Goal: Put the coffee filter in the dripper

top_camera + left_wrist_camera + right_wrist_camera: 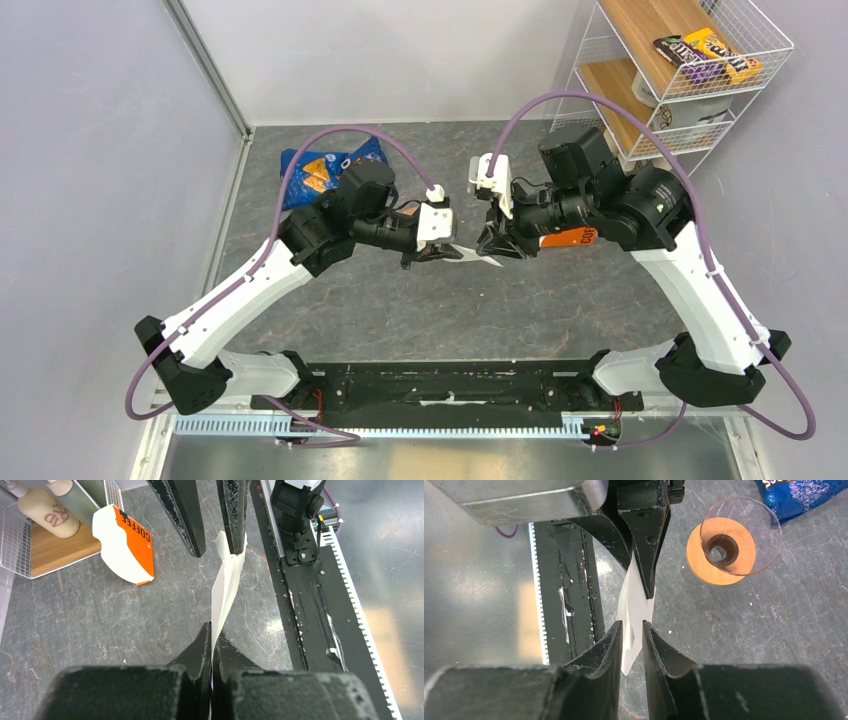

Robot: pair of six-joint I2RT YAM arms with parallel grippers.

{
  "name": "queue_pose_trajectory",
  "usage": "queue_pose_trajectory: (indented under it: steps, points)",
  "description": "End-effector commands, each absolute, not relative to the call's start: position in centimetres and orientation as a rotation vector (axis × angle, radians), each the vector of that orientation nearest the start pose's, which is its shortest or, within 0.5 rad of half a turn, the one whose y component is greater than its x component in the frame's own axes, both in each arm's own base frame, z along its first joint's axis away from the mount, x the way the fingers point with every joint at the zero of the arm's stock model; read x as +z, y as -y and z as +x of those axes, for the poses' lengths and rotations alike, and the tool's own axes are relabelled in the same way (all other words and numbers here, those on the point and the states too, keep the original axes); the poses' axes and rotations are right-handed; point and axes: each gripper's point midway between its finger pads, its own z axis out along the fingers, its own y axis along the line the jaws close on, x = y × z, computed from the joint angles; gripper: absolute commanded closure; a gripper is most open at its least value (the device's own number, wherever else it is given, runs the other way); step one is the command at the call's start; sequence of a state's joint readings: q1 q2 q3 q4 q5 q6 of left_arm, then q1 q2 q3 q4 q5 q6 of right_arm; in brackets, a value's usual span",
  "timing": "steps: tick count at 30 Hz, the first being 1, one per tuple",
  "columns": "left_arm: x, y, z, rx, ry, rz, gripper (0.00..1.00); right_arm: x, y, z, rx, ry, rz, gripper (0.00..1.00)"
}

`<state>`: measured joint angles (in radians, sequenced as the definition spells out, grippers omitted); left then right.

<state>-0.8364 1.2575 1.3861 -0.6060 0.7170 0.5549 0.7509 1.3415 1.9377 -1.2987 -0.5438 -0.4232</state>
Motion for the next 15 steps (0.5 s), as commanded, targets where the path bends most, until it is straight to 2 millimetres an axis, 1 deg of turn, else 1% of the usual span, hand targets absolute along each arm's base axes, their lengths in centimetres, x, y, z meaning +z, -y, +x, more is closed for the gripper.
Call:
queue_pose_trajectory:
  steps: [1,8,15]
  points:
    - [33.88,32.70,15.82,-0.908,-1.151,1.624,0.98,37.86,-24.76,15.41,0.779,-1.696,-1.505,0.73]
    - [34.20,32.80,15.79,-0.914,-1.147,1.621,0.98,37.07,-24.64,15.60,0.762,-1.711,-1.525,0.73]
    - [34.28,32.80,15.77,-0.917,-1.146,1.620,0.98,36.90,-24.69,15.98,0.745,-1.715,-1.522,0.76]
